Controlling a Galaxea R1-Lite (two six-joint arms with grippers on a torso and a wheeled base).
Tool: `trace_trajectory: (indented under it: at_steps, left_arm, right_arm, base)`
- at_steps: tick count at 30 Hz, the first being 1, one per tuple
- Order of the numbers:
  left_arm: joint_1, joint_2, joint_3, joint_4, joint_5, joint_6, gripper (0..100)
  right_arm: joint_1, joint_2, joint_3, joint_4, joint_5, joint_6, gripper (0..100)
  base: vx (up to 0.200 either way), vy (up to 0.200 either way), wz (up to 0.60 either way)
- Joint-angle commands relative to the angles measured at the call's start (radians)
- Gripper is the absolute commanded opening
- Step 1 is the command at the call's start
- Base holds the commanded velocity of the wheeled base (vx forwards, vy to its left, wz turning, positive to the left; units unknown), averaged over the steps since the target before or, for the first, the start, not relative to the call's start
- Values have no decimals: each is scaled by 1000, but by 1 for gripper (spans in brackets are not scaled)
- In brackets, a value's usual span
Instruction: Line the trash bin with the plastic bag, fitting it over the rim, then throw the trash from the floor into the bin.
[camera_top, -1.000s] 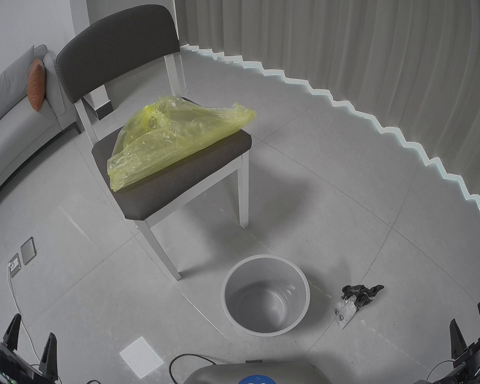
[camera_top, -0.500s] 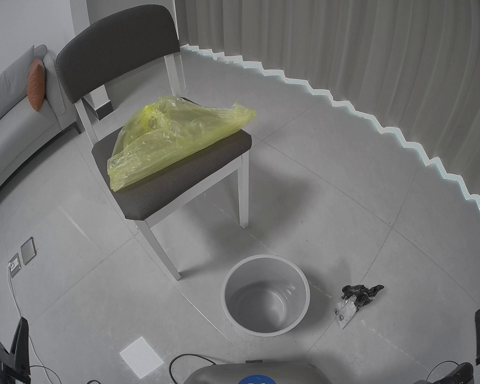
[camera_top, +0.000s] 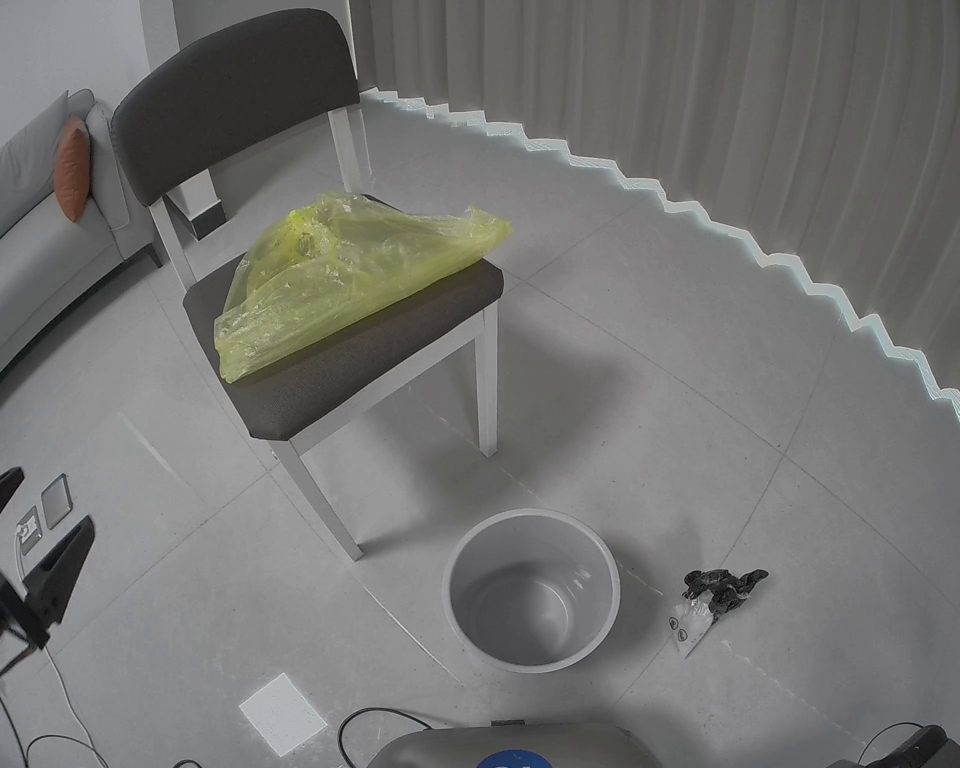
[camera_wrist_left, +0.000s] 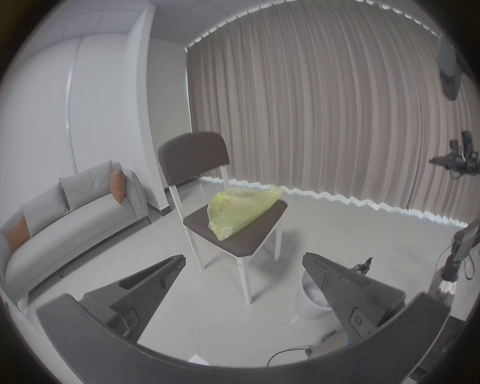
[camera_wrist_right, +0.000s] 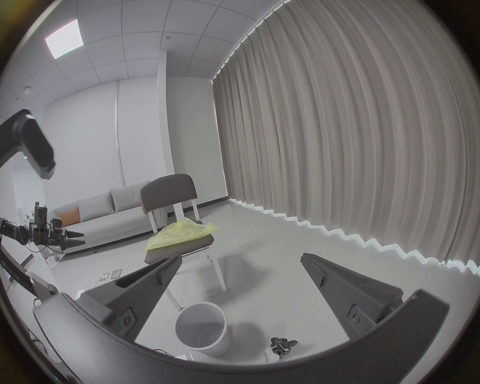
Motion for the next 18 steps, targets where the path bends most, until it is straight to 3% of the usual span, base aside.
trace_trajectory:
  at_steps: [1,9,18]
  left_arm:
    - [2,610,-158,-133,58,174,100]
    - [3,946,-207,-400,150,266,100]
    - [0,1121,-281,-558,239,360,100]
  right_arm:
    - [-3,289,-122,-40,-62,-10,100]
    - [5,298,-107,-37,-68,-10,100]
    - [6,295,-100,-40,-60,-10,100]
  base:
    - [0,0,0]
    - [0,0,0]
    - [0,0,0]
